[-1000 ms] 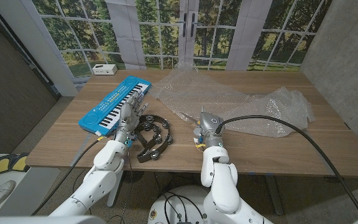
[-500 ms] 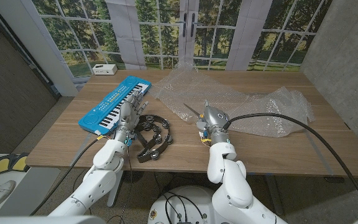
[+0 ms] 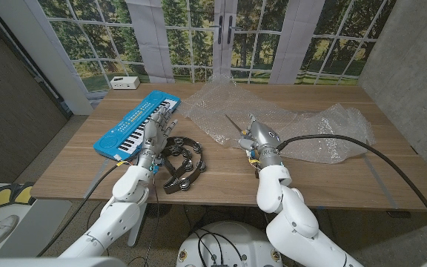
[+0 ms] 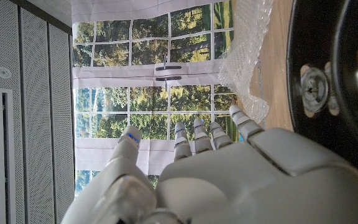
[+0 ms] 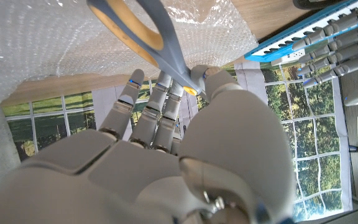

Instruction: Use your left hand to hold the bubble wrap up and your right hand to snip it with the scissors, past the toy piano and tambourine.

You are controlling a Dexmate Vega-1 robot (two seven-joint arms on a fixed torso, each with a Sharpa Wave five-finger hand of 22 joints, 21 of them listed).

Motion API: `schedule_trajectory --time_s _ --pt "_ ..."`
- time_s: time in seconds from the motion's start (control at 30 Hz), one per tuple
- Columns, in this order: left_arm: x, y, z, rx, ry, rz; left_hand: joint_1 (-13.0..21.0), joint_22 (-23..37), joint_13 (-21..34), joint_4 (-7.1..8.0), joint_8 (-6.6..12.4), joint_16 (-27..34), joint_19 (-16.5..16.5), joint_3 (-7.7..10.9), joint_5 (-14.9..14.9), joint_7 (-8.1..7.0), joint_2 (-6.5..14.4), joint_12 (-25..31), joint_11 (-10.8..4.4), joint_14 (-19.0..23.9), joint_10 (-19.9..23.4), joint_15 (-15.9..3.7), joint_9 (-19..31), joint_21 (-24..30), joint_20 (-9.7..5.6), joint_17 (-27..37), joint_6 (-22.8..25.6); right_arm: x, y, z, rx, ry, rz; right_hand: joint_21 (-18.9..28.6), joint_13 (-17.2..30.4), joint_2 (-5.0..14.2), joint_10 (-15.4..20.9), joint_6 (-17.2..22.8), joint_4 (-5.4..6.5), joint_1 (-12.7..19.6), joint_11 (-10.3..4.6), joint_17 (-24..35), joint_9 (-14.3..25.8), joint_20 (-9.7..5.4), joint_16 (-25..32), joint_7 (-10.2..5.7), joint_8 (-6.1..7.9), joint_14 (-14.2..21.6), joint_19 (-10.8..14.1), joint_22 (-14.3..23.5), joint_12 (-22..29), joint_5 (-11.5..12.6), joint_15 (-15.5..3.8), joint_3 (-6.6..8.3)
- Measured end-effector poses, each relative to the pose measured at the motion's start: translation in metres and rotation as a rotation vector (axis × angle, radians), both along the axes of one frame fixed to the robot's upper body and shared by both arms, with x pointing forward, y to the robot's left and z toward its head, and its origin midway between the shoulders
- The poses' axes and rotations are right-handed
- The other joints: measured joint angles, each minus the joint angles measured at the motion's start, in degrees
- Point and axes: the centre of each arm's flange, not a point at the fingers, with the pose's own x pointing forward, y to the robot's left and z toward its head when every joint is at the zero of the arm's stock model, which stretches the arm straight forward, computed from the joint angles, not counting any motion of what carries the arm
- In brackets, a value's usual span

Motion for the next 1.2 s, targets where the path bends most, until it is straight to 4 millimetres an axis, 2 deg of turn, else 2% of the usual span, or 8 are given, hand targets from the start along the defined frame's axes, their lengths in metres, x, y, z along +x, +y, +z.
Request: schedule_trajectory --time_s 0.13,1.2 --pt "0.000 -0.001 0.000 0.000 0.000 -0.002 0.00 0.00 0.00 0.00 0.00 0.00 0.00 0.00 0.00 0.00 0.00 0.00 0.00 0.00 0.00 0.00 0.00 0.00 0.00 0.00 0.00 0.001 -0.005 0.004 0.042 -0.003 0.033 0.00 0.00 -0.23 0.00 0.00 0.35 -0.23 0.00 0.37 0.00 0.02 0.00 0.00 0.00 0.00 0.01 0.00 0.00 0.03 0.00 0.35" --pt "-0.013 -0.008 0.011 0.044 -0.042 0.028 0.00 0.00 0.00 0.00 0.00 0.00 0.00 0.00 0.00 0.19 0.00 0.45 0.31 0.42 0.93 -0.01 0.00 0.00 0.00 0.00 0.83 0.004 -0.024 0.020 0.232 -0.049 0.251 0.00 0.00 -0.54 0.01 0.92 0.19 -0.53 0.00 1.56 0.01 0.22 -0.24 -0.32 0.00 -0.01 0.21 0.13 0.00 2.10 0.00 0.86"
